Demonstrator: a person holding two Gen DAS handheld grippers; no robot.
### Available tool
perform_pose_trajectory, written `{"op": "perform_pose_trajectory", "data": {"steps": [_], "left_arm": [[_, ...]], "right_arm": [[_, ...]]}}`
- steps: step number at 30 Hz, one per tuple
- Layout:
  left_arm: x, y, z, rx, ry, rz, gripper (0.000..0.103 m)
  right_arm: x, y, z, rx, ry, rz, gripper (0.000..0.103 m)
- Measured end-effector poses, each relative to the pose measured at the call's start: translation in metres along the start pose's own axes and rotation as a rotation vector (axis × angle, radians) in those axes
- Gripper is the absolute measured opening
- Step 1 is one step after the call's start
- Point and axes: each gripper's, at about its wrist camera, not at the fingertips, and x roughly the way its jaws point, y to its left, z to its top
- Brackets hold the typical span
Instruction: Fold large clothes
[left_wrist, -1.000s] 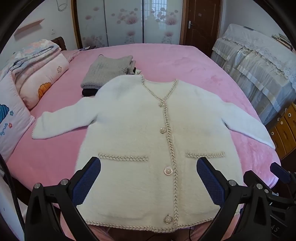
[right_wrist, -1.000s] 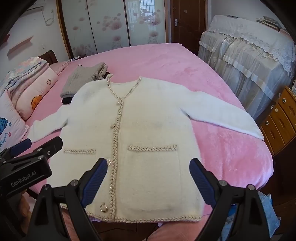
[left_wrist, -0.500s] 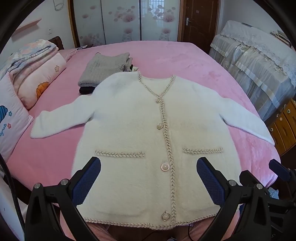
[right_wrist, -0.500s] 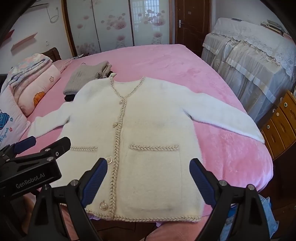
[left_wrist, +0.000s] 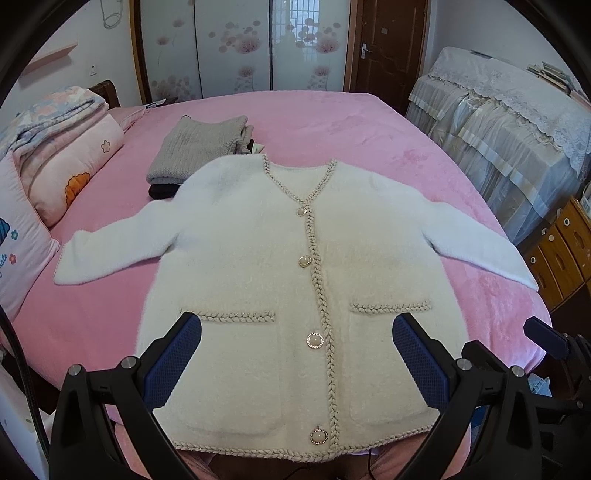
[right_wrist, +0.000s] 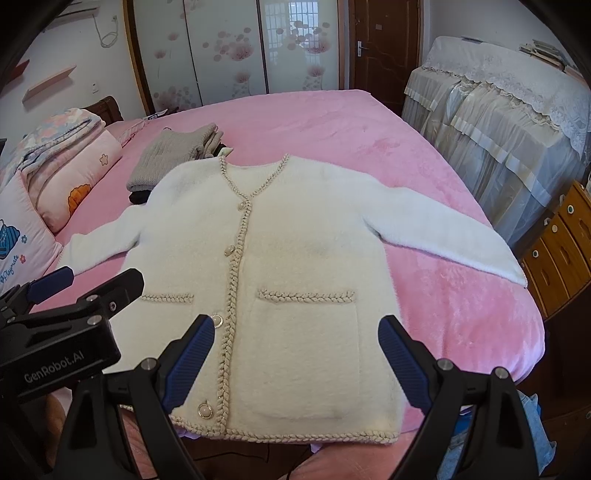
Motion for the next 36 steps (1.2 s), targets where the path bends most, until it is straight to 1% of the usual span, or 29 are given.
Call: {"op": "perform_pose_trajectory", "data": {"steps": [7, 15, 31, 36], "left_arm": [[-0.002, 0.003, 0.001, -0.019, -0.005, 0.005, 0.103], [-0.002, 0.001, 0.001, -0.020, -0.002, 0.010, 0.103], [-0.003, -0.001, 0.000, -0.042, 0.002, 0.016, 0.103], [-0.001, -0.001, 0.004, -0.047, 0.001, 0.023, 0.103]], "right_arm": [[-0.002, -0.008, 0.002, 0.013, -0.015, -0.010, 0.091], [-0.007, -0.019, 0.007, 0.045, -0.035, -0.019, 0.091], [-0.013, -0.018, 0.010, 0.030, -0.067, 0.010, 0.091], [-0.013, -0.017, 0.011, 0.033, -0.070, 0.023, 0.091]]}}
